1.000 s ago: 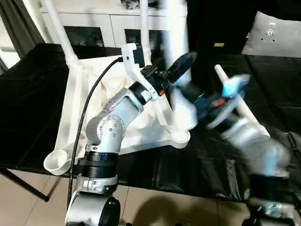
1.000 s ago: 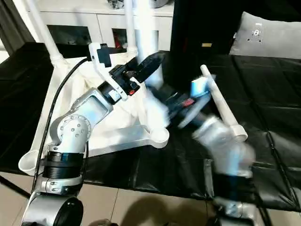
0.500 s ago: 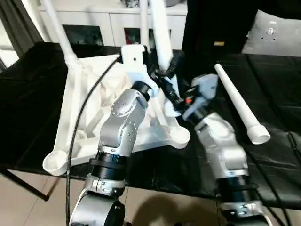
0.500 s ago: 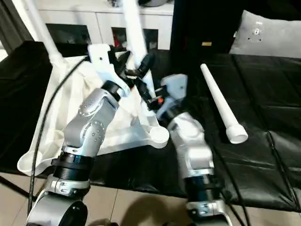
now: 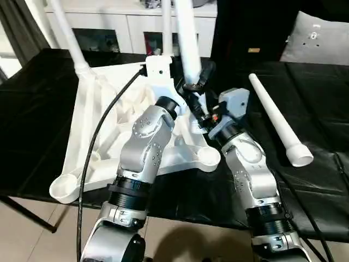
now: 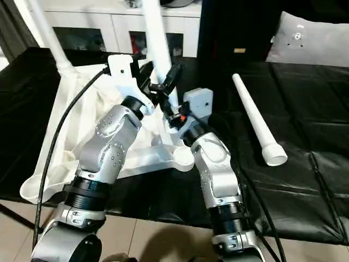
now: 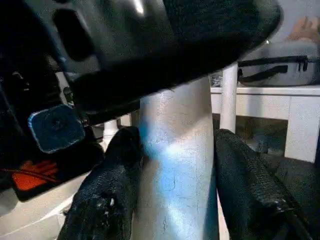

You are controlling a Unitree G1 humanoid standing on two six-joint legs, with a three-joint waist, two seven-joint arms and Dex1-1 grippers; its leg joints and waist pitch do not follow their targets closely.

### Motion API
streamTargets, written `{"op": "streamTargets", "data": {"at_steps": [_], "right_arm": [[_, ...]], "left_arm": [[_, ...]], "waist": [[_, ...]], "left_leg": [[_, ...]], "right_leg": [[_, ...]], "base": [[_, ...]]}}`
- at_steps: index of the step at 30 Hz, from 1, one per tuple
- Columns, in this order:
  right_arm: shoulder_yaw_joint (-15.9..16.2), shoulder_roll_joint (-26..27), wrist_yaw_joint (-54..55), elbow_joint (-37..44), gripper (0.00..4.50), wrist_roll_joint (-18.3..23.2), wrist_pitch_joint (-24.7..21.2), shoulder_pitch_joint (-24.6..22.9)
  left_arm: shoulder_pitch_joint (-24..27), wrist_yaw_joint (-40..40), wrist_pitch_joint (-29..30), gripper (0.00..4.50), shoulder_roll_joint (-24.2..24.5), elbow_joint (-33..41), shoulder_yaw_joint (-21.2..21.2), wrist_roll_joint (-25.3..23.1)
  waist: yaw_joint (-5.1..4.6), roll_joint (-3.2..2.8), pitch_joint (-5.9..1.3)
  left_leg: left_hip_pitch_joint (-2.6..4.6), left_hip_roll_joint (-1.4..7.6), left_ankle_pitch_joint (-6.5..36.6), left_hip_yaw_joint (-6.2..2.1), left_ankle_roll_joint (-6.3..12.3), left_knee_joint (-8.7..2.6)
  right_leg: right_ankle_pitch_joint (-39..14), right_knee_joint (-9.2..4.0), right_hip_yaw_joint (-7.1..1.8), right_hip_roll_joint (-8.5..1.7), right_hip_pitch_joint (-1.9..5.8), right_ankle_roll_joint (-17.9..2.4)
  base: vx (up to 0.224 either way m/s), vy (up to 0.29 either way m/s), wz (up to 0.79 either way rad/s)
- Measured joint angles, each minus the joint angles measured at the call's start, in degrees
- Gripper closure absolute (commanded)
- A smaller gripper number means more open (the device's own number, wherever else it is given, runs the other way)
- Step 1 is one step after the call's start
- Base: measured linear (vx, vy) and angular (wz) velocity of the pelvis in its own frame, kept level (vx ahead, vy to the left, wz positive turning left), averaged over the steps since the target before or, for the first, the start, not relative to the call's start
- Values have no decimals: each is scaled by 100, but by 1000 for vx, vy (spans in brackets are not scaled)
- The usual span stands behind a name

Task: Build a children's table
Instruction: Pick table leg

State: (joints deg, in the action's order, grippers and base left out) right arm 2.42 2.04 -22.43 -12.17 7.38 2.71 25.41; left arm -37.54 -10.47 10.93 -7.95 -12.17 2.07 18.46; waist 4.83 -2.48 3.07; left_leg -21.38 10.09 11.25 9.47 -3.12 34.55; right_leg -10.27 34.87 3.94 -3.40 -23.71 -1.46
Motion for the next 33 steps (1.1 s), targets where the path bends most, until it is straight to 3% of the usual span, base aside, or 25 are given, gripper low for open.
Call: {"op": "streamTargets", "data": {"at_steps": [4,5,16,24,33], "right_arm": [[27,-32,-40,-50,265,-27,67,0],[36,-46,-43,-50,265,-27,74,0],[34,-114,-146,-164,265,-21,254,0],[42,-168,-202,-165,265,-18,261,-1],[42,-196,-194,-170,265,-30,333,-1]], "left_arm": [[8,1,0,0,0,-4,-1,91],[8,1,0,28,0,-4,-1,102],[11,-239,-57,122,19,-29,-38,185],[10,-561,-32,173,197,-184,-127,340],[11,-586,45,237,66,-174,-254,448]], "waist": [[1,0,0],[2,0,0],[4,0,0],[-1,0,0],[4,0,0]], "left_leg": [[1,0,0,0,0,2],[1,0,0,1,0,2],[0,0,0,1,0,4],[2,0,-1,1,0,4],[1,0,-1,1,0,7]], "right_leg": [[1,2,-1,0,0,-2],[1,2,-1,0,0,-2],[1,3,-1,0,1,-2],[2,7,-2,0,0,-3],[3,7,-2,0,0,-4]], "base": [[0,0,0],[0,0,0],[0,0,0],[0,0,0],[0,0,0]]}}
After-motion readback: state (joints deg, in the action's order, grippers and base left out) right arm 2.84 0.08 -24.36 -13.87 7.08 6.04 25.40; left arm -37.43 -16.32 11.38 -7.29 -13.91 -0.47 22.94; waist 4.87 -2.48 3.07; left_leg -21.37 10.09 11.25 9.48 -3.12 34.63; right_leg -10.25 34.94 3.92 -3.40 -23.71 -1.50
